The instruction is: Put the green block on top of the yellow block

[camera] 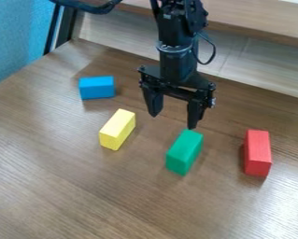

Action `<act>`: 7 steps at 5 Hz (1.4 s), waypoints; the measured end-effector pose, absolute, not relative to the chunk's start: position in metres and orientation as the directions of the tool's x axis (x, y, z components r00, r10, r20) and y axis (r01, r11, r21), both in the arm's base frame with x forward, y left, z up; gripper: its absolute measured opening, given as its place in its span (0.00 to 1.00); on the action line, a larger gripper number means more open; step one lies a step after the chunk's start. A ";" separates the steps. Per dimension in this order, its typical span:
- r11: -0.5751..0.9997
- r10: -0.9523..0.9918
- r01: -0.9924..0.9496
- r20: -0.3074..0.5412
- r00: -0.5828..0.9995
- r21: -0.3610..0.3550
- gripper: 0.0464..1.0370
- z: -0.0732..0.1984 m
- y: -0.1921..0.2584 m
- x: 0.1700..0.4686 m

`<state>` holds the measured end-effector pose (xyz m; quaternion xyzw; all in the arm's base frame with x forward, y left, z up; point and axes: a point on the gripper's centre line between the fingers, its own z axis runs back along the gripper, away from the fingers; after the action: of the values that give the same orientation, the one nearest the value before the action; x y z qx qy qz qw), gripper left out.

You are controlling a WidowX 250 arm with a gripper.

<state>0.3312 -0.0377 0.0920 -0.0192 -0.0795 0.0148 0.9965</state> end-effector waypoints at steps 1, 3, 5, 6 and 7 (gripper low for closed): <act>0.999 0.034 -0.029 0.123 0.992 -0.036 0.96 0.081 -0.037 0.329; 0.999 0.019 -0.015 0.102 0.995 -0.036 0.96 0.070 -0.045 0.329; 0.998 -0.018 0.022 0.081 0.997 -0.054 0.96 0.054 -0.062 0.329; 0.999 -0.011 0.014 0.053 0.999 -0.051 0.96 0.041 -0.063 0.328; 0.999 -0.005 0.006 0.032 0.999 -0.035 0.93 0.029 -0.061 0.327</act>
<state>0.3274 -0.0610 0.0287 -0.0174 -0.0159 -0.0028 0.9997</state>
